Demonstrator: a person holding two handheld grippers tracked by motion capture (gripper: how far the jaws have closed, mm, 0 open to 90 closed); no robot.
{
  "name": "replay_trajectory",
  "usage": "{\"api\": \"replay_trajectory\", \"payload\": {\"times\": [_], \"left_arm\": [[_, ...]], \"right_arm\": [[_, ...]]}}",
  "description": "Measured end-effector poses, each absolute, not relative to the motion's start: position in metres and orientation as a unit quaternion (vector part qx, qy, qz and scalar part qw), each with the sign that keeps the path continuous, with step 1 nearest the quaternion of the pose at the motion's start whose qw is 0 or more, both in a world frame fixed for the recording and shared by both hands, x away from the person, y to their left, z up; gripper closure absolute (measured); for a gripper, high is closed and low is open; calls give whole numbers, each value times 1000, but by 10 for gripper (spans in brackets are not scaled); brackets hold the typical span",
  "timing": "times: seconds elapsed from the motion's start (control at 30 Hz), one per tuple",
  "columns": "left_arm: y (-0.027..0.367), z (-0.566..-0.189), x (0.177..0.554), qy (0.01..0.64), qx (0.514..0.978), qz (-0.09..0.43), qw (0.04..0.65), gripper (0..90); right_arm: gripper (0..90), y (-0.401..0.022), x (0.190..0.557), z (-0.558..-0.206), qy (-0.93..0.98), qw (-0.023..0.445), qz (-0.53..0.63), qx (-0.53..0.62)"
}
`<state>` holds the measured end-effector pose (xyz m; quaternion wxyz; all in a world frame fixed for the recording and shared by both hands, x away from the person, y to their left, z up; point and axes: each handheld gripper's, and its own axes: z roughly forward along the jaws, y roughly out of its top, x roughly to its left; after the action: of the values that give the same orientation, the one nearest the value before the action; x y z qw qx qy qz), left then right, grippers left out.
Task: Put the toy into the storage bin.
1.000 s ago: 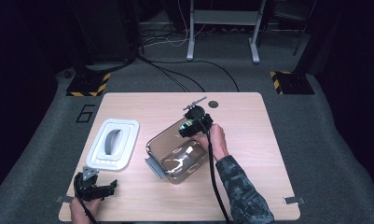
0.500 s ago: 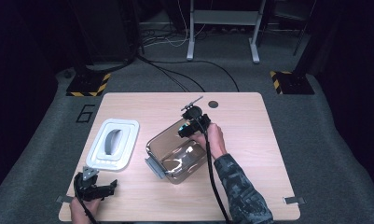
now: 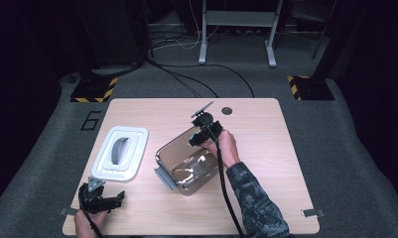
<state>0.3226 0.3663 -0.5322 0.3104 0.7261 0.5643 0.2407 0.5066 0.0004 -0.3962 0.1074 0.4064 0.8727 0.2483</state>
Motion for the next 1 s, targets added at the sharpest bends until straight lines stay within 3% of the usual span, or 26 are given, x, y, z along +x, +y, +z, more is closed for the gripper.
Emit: {"api": "replay_trajectory", "payload": {"times": [0.27, 0.37, 0.5, 1.0], "left_arm": [[366, -532, 323, 564, 726, 241, 311, 8], [366, -532, 323, 564, 726, 241, 311, 8], [366, -532, 322, 564, 726, 242, 311, 11], [366, -532, 323, 563, 726, 242, 312, 12]], "right_arm": [[235, 7, 507, -396, 877, 104, 243, 401], [141, 7, 506, -395, 876, 106, 247, 401], [90, 4, 499, -388, 874, 110, 263, 394], [39, -41, 460, -363, 853, 145, 329, 378]]}}
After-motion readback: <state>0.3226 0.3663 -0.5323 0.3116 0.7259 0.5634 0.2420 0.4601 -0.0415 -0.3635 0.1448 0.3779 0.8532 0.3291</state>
